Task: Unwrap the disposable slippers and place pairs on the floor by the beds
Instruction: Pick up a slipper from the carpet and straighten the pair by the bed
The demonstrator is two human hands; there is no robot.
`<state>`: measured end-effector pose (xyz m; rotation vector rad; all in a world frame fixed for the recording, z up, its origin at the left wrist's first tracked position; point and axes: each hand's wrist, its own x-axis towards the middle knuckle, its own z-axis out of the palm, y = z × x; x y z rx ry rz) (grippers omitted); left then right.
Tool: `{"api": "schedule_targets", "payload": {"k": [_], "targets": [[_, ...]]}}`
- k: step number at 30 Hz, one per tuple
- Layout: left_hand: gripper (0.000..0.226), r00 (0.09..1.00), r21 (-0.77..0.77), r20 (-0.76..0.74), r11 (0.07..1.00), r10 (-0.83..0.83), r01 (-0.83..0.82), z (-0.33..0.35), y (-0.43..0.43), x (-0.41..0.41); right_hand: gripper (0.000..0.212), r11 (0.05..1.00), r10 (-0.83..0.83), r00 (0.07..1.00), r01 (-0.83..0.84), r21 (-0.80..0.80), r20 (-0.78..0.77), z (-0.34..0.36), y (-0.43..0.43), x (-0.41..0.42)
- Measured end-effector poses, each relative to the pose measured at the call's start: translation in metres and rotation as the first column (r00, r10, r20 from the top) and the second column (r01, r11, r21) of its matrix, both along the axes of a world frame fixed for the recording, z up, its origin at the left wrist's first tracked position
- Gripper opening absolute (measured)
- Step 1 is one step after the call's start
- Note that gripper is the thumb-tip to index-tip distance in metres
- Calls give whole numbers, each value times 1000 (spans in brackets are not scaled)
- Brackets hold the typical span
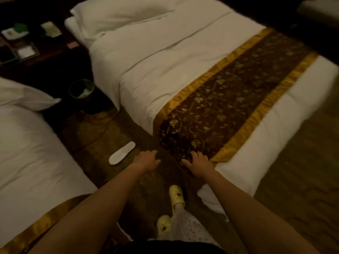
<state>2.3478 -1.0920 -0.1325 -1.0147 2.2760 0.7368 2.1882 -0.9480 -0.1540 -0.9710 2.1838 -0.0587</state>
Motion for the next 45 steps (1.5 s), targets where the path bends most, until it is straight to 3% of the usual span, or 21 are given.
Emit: {"api": "schedule_targets", "payload": {"k": [8,17,28,38,45], "targets": [[56,959,101,35,955,-282,278,11,116,-81,65,962,-271,962,269,-50,-27,14,158,-25],[57,773,118,91,778,-628,618,-10,282,-177,69,862,-506,862,506,17,-25,3,328,-67],[51,674,85,26,673,-738,734,-2,460,-310,69,810,-585,810,586,2,-48,7,512,-178],[45,538,18,87,541,-839,841,-10,527,-439,67,690,-723,690,723,-28,-5,-3,598,-273],[47,529,43,41,530,-848,847,-32,573,-576,66,675,-737,673,737,-34,-61,-7,643,-402]]}}
